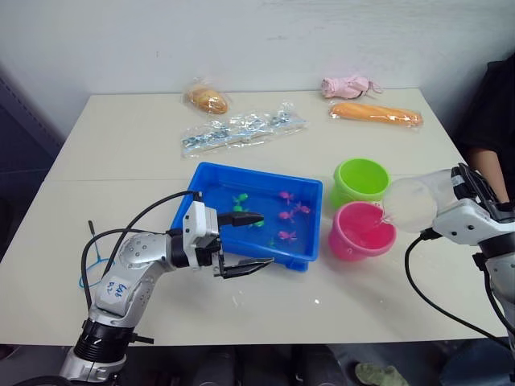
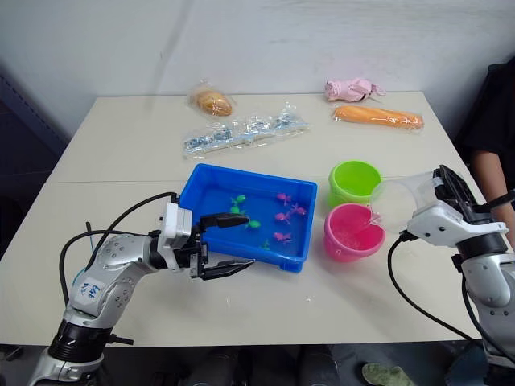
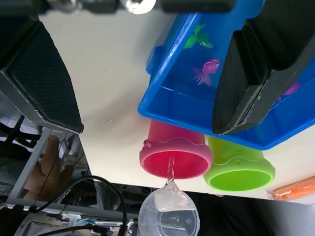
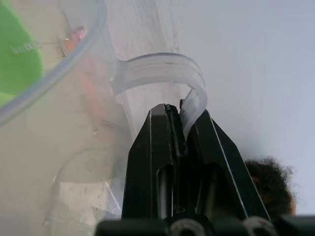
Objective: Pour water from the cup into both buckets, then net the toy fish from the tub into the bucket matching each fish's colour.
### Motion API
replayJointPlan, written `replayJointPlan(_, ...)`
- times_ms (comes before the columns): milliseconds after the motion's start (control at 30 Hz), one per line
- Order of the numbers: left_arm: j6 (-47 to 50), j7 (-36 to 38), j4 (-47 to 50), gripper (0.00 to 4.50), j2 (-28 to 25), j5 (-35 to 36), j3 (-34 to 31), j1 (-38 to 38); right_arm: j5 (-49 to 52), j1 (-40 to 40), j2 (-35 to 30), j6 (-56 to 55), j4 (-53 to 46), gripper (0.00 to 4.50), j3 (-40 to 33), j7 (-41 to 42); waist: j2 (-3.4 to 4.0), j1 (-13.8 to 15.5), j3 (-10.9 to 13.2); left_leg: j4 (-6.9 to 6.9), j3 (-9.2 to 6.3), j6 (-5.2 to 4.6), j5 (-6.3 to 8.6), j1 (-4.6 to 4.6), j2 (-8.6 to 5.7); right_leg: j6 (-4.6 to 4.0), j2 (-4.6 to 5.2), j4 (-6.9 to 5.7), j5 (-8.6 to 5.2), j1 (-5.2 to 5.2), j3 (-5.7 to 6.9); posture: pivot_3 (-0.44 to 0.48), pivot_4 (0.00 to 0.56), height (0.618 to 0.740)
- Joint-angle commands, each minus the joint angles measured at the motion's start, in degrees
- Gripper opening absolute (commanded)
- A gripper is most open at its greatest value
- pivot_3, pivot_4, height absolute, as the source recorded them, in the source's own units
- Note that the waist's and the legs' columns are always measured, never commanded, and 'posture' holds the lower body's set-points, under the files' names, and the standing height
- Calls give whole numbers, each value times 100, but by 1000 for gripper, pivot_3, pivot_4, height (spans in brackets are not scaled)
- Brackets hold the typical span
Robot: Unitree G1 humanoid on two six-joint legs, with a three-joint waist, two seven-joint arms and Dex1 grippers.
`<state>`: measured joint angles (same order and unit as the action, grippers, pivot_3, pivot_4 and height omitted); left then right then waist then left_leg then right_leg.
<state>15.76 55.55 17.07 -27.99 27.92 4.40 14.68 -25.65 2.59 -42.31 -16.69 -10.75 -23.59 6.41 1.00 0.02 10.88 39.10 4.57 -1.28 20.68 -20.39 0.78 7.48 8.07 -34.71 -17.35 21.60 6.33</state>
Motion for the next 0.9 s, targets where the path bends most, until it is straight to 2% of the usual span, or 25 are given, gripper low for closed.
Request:
replayJointPlan(33, -132, -30, 113, 4500, 18, -18, -28, 28, -56, -90, -97, -136, -33, 28, -105, -174, 0, -2, 0, 0, 0, 0, 0, 0, 0, 0, 0, 0, 0, 0, 0, 0, 150, 740)
replayJointPlan(367, -181, -148, 88, 4500, 147, 33, -76, 40, 269, -90, -32, -214, 131, 28, -95, -98, 0, -1, 0, 0, 0, 0, 0, 0, 0, 0, 0, 0, 0, 0, 0, 0, 150, 740)
replayJointPlan(567, -162, -186, 75, 4500, 201, 73, -129, 99, 1731, -20, 422, 203, 31, 28, -384, 310, -1, 8, 0, 0, 0, -1, -1, 0, 1, 0, -1, 0, 0, -1, 1, 0, 150, 740)
replayJointPlan(733, 47, -417, 91, 4500, 383, 378, -336, 207, 3145, -332, 800, 1553, -24, 28, -975, 398, 0, 4, 0, 1, -1, -3, -1, 0, 1, 1, 0, -1, 1, -1, 1, 0, 150, 740)
replayJointPlan(900, 90, -463, 34, 4500, 405, 386, -398, 304, 3768, -1032, 681, 2633, 196, 28, -1146, 420, 1, -17, -1, 5, 0, -6, -3, 1, 2, 0, 1, -8, 1, -1, -1, 0, 150, 740)
